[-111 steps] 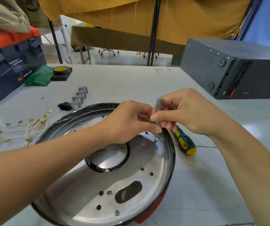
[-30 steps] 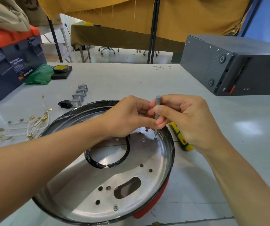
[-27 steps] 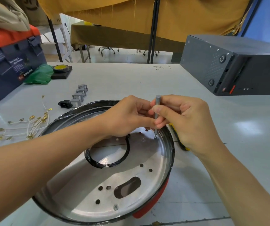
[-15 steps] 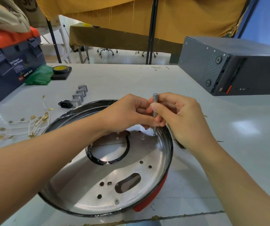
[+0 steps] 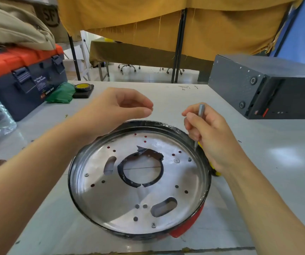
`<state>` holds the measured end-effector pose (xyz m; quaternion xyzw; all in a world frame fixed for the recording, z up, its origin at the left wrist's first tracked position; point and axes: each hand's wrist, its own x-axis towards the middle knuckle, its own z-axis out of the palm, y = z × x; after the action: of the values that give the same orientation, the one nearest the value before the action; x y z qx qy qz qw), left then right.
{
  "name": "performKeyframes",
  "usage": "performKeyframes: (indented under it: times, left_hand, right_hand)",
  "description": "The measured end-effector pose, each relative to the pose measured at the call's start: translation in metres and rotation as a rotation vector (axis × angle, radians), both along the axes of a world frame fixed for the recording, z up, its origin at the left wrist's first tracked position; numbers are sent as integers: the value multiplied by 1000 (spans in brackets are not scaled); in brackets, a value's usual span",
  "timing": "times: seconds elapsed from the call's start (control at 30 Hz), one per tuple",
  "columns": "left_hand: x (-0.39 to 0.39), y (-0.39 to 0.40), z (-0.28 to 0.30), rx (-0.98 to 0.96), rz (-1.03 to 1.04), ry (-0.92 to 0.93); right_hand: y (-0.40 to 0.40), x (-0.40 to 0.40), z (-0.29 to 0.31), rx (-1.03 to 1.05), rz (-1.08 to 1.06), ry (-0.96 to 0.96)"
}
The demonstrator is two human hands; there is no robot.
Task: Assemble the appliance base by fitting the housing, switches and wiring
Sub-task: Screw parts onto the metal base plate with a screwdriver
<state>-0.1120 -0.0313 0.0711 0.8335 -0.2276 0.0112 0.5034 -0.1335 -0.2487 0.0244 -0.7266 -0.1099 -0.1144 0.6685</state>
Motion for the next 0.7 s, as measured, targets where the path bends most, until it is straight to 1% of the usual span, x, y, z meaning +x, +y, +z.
performKeyframes:
  times: [0.1,0.2,0.27,0.3,0.33,0.43,0.5,0.57,0.67,0.7]
  left_hand:
    - [-9,33,-14,76,134,-3]
    - [-19,65,-35,80,280,36]
    - [-24,79,-49,92,356,63]
    - [-27,84,-56,88,377,81]
    - [-29,87,-61,71,387,104]
    - [-31,88,-71,-15,386,165]
    - [-31,87,-72,-34,383,170]
    - [-31,88,-71,-34,368,171]
    - [-32,96,-70,-85,298,200]
    - [-32,102,-71,-103,307,202]
  right_hand:
    - [-1,0,4,127,39,-26]
    - [-4,1,11,136,37,-80]
    - [-7,1,16,103,26,-112]
    - [-9,3,17,37,-5,-119]
    - [-10,5,18,-80,-56,-122]
    - [-11,18,13,-602,-183,-65]
    - [-8,24,5,-869,-178,20]
    - [-2,30,-2,-975,-161,69]
    - [2,36,-9,-1011,-141,70]
    - [1,37,-10,-1022,-139,66]
